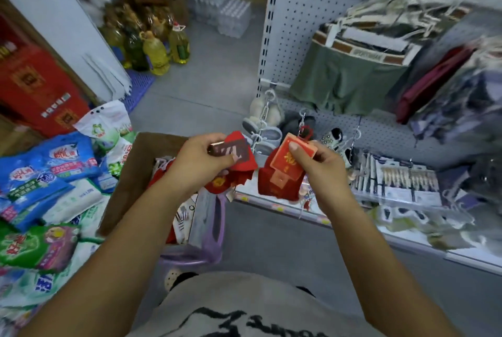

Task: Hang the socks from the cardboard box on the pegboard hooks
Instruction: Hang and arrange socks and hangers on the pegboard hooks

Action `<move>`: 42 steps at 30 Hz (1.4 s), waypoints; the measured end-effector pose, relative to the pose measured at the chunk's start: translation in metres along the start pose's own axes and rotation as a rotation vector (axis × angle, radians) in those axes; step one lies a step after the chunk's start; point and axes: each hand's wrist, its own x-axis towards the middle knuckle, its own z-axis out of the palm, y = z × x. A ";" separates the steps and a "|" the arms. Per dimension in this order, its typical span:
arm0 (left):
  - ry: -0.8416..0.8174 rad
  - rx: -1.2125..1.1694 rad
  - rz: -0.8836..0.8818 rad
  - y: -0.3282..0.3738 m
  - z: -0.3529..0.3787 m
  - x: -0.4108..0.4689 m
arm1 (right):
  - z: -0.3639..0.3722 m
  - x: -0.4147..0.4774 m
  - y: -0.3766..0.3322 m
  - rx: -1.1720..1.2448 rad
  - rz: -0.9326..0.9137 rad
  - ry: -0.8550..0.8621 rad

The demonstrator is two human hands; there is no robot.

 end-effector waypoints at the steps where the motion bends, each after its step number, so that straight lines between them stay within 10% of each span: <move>1: -0.009 0.069 0.042 0.011 0.001 0.000 | -0.008 0.002 -0.008 -0.018 0.003 -0.032; 7: 0.029 0.283 0.258 0.091 0.012 -0.001 | -0.052 0.017 -0.056 -0.037 -0.015 -0.186; 20: 0.035 -0.284 0.333 0.199 0.035 0.024 | -0.076 0.003 -0.095 -0.034 -0.065 -0.612; 42: 0.096 -0.595 0.279 0.191 0.047 0.048 | -0.130 -0.019 -0.089 -0.150 -0.085 -0.384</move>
